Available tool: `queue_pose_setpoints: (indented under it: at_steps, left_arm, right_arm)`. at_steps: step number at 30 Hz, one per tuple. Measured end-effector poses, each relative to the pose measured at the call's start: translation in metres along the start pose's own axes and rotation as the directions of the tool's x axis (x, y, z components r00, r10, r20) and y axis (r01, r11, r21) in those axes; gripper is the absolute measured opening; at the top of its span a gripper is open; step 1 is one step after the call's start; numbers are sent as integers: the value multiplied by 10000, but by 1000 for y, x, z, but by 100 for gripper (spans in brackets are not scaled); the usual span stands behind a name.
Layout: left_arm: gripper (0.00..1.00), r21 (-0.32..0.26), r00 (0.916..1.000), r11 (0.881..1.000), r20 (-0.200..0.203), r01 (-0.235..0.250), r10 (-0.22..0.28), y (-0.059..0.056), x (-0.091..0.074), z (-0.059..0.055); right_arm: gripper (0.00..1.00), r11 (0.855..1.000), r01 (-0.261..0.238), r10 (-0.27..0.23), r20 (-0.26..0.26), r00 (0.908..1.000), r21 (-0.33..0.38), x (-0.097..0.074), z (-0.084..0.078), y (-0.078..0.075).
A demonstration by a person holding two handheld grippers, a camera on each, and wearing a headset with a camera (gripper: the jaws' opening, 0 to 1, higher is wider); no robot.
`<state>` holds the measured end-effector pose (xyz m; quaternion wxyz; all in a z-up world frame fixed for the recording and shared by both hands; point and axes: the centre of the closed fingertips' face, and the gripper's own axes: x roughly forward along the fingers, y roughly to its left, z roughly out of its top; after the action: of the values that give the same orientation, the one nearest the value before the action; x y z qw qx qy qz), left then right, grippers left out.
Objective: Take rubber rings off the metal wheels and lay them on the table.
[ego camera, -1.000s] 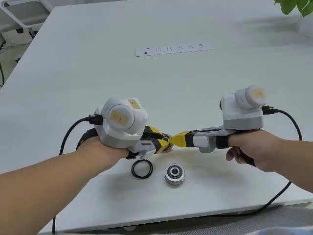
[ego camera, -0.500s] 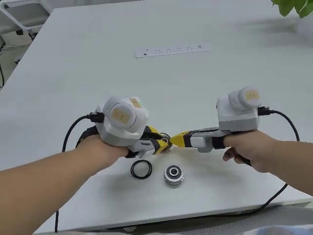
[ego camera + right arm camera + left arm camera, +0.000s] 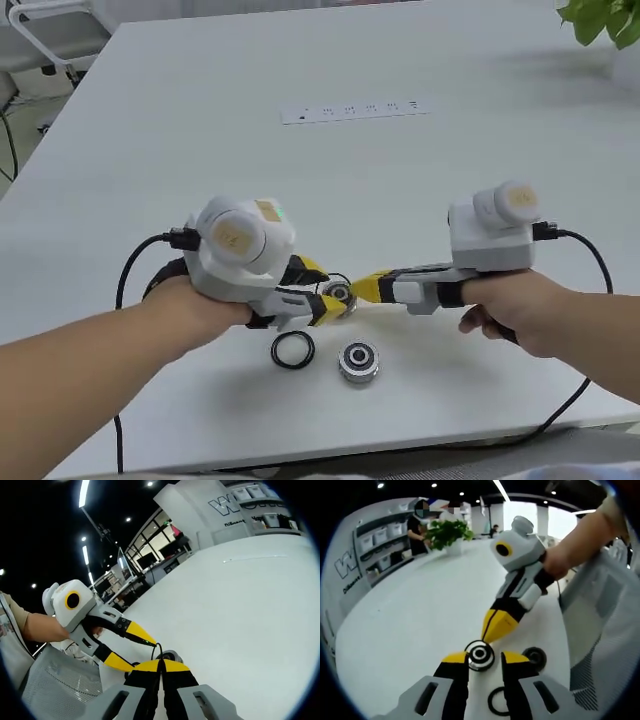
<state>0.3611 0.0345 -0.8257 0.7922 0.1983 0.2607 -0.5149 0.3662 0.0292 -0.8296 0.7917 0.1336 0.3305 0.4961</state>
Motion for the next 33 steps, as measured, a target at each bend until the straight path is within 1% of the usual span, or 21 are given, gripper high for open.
queue_pose_setpoints:
  at_steps: [6, 13, 16, 18, 21, 24, 25, 26, 28, 33]
  left_arm:
    - [38, 234, 9994, 9997, 342, 18, -26, -6, -15, 7]
    - [44, 127, 9975, 9999, 700, 56, -65, -9, -30, 12]
    - [47, 289, 9972, 9996, 748, 5, -26, -12, -38, 13]
    - [48, 197, 9961, 9998, 872, 70, -87, -15, -44, 15]
    - [50, 161, 9946, 9999, 1038, 24, -40, -16, -53, 16]
    - [54, 85, 9934, 9999, 1140, -89, 79, -17, -62, 15]
    - [54, 50, 9925, 9996, 1194, -269, 262, -16, -66, 15]
    - [55, 38, 9921, 9995, 1212, -322, 315, -16, -67, 15]
    - [55, -18, 9915, 9995, 1262, -312, 311, -17, -73, 13]
    - [60, -177, 9888, 9983, 1378, -552, 571, -16, -87, 9]
  right_arm:
    - [0, 10000, -16, 16, 128, 9999, 22, -3, 5, 4]
    - [0, 9999, -107, 105, 205, 9997, 95, -7, 8, 10]
    - [0, 9999, -133, 131, 231, 9996, 94, -9, 9, 14]
    - [0, 9997, -204, 201, 274, 9994, 104, -10, 10, 17]
    - [0, 9996, -268, 264, 316, 9992, 128, -11, 11, 21]
    - [0, 9994, -314, 308, 332, 9990, 151, -12, 12, 24]
    - [0, 9994, -320, 315, 331, 9990, 147, -12, 12, 25]
    - [0, 9994, -310, 306, 315, 9990, 145, -12, 12, 27]
    - [0, 9991, -360, 353, 330, 9988, 205, -12, 12, 29]
    - [0, 9985, -474, 465, 323, 9984, 266, -10, 13, 35]
